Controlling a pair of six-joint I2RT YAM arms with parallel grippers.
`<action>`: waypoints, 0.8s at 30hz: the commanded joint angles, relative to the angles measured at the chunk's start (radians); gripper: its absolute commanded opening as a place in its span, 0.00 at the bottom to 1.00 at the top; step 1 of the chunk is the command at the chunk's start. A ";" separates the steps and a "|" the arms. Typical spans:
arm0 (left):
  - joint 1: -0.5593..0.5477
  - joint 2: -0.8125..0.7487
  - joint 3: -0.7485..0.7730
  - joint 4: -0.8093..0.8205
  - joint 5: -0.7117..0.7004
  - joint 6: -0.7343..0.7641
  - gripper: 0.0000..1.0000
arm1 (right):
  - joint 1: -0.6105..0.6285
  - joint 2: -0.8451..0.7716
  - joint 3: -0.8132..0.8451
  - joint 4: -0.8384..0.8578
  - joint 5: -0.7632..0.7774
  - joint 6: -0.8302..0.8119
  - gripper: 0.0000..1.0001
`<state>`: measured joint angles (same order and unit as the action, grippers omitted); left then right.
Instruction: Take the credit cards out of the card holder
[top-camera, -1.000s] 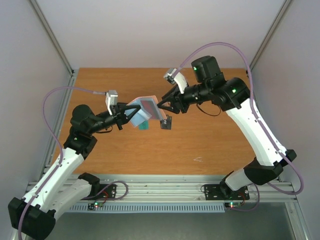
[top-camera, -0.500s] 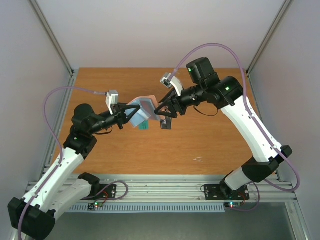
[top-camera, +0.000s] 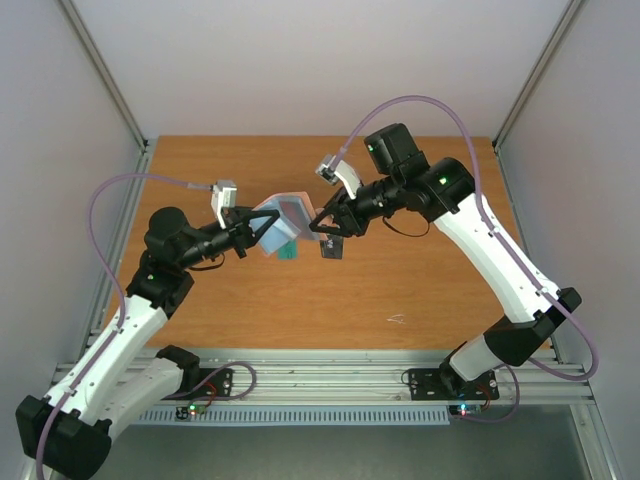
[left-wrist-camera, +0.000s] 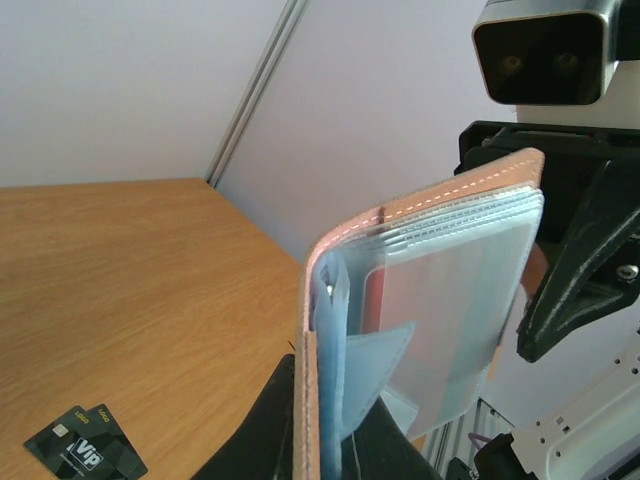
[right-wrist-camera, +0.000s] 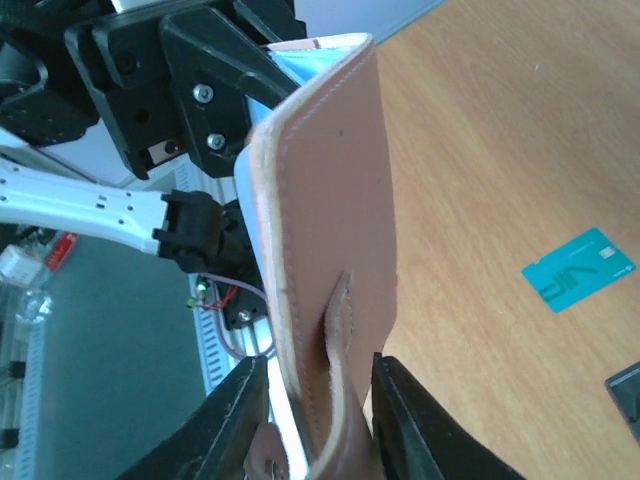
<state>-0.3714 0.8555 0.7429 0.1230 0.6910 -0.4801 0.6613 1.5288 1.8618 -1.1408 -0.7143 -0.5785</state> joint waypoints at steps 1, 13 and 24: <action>0.002 -0.012 0.023 0.068 0.003 -0.015 0.00 | 0.006 0.003 -0.011 0.023 0.015 0.016 0.36; 0.003 -0.016 0.019 0.077 0.014 -0.018 0.00 | 0.008 -0.004 -0.031 0.059 0.031 0.012 0.14; 0.003 -0.024 -0.003 0.127 0.068 -0.001 0.00 | -0.007 -0.022 -0.009 -0.004 0.102 -0.051 0.14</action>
<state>-0.3695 0.8551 0.7422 0.1429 0.7189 -0.4904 0.6609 1.5284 1.8355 -1.1069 -0.6521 -0.5838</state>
